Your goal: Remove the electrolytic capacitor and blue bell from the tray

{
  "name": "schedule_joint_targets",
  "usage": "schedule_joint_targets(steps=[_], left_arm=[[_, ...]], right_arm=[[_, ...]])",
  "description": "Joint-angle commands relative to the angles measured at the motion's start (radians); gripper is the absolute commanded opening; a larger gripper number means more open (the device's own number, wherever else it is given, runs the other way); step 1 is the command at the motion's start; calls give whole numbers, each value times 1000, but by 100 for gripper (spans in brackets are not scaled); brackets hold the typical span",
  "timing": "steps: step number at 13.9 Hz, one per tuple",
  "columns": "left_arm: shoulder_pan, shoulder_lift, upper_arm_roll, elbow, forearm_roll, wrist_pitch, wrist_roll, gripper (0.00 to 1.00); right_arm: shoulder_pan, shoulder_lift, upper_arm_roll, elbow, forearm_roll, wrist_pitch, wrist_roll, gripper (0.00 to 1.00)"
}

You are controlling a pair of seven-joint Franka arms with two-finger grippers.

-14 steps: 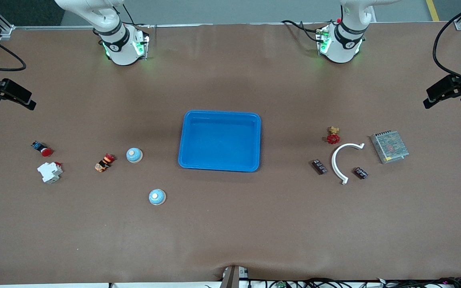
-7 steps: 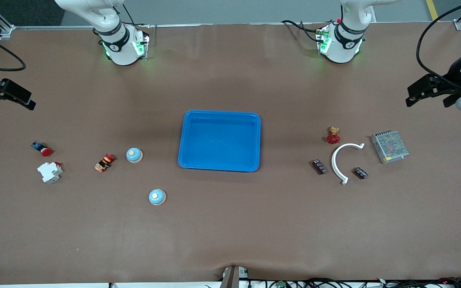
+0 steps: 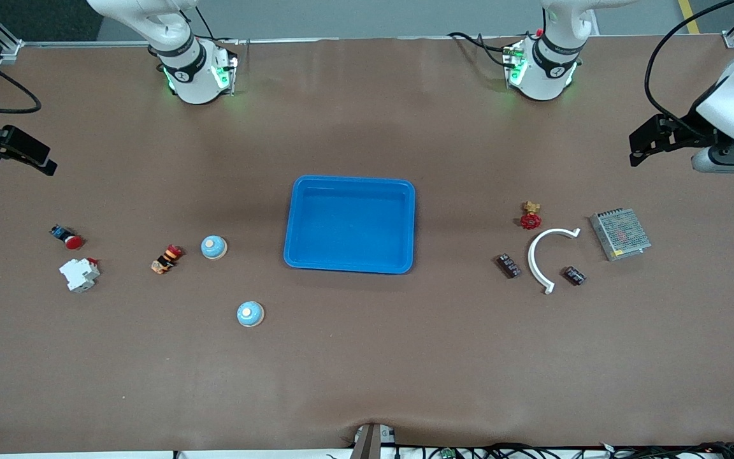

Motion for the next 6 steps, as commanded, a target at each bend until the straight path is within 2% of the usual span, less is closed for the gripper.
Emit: schedule_joint_targets(steps=[1, 6], left_arm=[[7, -14, 1, 13, 16, -9, 28, 100], [7, -9, 2, 28, 19, -9, 79, 100]], right_arm=[[13, 8, -9, 18, -6, -9, -1, 100], [8, 9, -7, 14, -4, -7, -3, 100]])
